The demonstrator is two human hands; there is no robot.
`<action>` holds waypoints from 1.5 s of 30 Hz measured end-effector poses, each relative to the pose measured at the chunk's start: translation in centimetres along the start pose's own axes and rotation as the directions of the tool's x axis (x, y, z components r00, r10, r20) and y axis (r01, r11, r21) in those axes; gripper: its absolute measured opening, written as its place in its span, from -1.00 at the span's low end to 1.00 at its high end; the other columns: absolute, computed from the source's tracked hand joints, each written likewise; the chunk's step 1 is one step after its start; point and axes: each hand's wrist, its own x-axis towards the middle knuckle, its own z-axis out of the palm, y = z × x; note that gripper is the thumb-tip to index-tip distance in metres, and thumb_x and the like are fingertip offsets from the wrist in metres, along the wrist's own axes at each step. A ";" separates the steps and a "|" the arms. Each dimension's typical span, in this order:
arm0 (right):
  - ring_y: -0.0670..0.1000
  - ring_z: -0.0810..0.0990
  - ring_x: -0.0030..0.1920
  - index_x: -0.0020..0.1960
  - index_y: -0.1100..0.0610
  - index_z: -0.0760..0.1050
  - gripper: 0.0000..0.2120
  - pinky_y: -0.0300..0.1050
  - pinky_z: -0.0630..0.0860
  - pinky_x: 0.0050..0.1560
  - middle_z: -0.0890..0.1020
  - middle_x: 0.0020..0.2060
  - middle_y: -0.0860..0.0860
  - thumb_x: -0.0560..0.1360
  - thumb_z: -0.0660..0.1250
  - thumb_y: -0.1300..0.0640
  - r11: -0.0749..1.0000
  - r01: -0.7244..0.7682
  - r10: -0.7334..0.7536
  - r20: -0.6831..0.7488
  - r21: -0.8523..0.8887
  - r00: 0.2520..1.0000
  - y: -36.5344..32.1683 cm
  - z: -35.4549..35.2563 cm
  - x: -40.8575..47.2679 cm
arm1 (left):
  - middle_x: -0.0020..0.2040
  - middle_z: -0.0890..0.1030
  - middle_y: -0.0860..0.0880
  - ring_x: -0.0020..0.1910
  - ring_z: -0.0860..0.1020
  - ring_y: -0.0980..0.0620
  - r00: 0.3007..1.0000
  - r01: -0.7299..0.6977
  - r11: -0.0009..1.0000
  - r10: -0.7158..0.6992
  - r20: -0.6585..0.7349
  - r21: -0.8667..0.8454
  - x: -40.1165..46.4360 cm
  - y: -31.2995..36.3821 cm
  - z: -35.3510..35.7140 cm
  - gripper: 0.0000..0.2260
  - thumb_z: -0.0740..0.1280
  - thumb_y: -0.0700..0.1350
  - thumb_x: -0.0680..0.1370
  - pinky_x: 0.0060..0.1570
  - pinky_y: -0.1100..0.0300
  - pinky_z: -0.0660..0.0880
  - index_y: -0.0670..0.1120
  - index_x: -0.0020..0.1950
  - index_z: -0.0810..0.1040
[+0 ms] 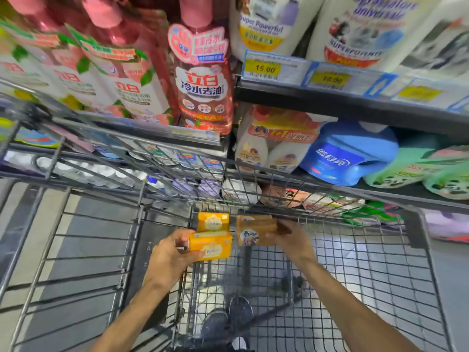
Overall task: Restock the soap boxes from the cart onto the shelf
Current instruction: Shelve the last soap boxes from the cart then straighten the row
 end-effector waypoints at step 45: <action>-0.16 0.68 0.04 0.16 -0.01 0.62 -0.57 -0.08 0.62 0.15 0.73 -0.02 0.02 0.32 0.60 0.18 0.842 0.418 0.294 -0.940 0.341 0.175 22.6 -69.9 -75.7 | -0.08 0.74 0.01 -0.13 0.69 0.15 0.092 -0.784 0.491 0.696 0.712 -0.379 -54.3 65.9 59.6 -0.62 0.60 -0.28 0.36 -0.09 0.37 0.57 -0.09 0.12 0.62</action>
